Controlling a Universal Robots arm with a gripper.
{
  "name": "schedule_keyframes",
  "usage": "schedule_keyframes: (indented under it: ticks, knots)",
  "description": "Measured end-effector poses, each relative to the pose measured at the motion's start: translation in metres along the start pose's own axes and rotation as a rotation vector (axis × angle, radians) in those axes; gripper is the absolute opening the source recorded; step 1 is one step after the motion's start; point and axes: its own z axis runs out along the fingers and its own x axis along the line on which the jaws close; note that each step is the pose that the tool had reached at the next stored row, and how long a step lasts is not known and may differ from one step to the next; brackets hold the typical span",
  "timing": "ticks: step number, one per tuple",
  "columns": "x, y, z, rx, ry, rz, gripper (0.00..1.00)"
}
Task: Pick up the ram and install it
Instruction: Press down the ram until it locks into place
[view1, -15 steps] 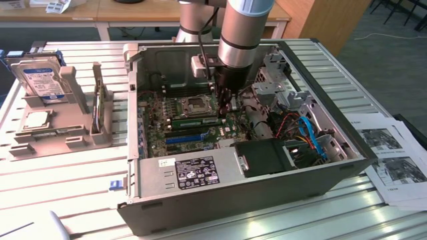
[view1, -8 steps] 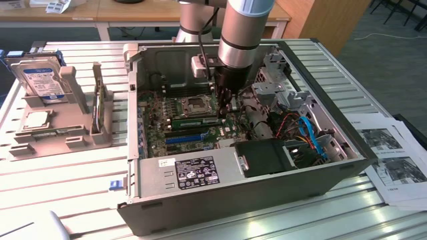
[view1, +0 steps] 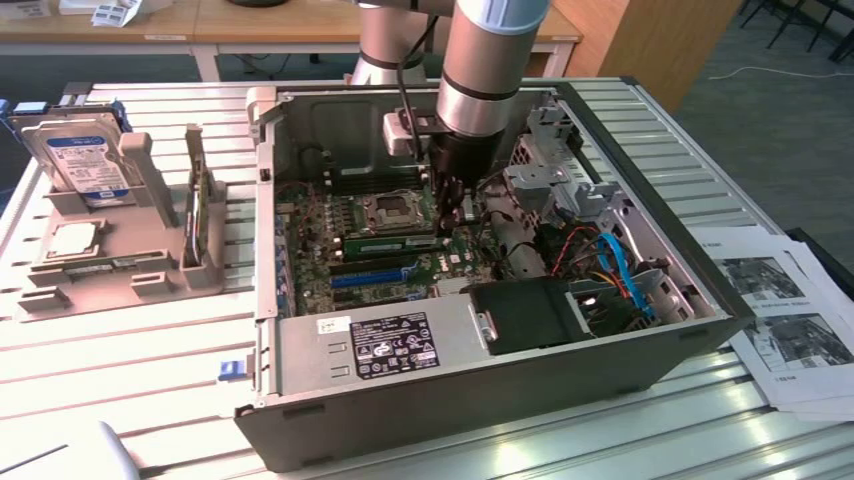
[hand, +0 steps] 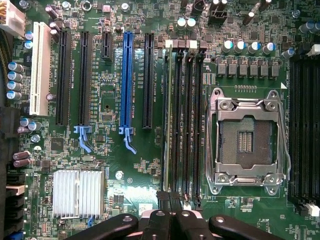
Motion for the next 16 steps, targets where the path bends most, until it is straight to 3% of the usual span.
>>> schedule_keyframes:
  ticks: [7, 16]
  knots:
    - [0.000, 0.0000, -0.0011, 0.0001, -0.0004, 0.000, 0.10]
    - [0.000, 0.0004, -0.0153, 0.0000, 0.0000, 0.000, 0.10]
